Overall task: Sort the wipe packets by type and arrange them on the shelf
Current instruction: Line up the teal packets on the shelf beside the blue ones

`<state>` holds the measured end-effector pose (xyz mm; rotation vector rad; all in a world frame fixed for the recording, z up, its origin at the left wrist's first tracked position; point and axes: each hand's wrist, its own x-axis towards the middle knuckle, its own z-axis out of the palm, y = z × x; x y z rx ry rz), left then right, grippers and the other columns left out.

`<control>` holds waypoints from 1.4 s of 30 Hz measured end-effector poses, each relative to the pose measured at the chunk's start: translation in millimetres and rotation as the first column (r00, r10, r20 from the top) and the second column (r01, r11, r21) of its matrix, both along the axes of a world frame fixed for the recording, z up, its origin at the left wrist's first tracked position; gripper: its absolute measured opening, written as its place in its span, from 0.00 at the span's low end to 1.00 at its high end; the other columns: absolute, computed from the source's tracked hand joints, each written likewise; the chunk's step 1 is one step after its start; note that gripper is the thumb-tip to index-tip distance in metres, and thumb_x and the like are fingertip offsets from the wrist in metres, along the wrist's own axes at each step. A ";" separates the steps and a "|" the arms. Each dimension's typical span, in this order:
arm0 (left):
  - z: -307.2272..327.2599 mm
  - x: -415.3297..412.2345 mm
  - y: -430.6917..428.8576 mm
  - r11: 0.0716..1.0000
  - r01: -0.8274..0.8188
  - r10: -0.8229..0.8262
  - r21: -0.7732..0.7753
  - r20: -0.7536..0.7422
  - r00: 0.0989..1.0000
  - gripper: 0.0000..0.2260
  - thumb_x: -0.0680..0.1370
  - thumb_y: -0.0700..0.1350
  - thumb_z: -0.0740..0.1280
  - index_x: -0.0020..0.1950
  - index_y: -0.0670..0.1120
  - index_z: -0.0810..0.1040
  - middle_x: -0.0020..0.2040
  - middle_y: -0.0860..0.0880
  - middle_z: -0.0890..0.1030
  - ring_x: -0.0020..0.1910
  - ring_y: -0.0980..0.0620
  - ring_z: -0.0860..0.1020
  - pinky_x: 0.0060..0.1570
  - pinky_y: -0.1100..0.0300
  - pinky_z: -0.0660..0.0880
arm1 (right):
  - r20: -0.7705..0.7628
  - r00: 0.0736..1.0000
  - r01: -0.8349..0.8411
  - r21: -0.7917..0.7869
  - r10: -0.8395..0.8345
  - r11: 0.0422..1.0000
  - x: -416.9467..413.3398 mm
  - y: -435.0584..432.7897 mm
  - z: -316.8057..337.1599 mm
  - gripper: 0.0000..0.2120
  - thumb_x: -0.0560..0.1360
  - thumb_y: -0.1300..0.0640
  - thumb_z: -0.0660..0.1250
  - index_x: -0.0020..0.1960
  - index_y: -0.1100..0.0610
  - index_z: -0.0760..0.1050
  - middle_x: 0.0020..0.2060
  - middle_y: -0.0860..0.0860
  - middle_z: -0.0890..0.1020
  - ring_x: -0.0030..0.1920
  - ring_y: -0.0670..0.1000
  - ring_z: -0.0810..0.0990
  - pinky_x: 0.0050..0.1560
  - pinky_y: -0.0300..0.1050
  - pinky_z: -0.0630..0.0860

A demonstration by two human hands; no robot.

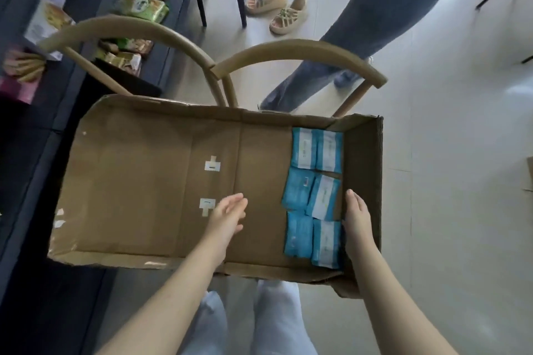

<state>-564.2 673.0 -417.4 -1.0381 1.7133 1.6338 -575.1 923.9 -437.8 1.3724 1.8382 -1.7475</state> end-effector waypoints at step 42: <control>35.3 72.8 -84.2 0.762 -0.626 0.646 0.166 -0.244 0.723 0.07 0.83 0.45 0.60 0.52 0.48 0.77 0.45 0.48 0.84 0.40 0.50 0.83 0.31 0.58 0.80 | -0.295 0.949 -0.248 -0.483 0.111 0.840 -8.3 -121.4 49.2 0.22 0.73 0.63 0.71 0.65 0.52 0.75 0.50 0.56 0.86 0.50 0.55 0.86 0.43 0.46 0.84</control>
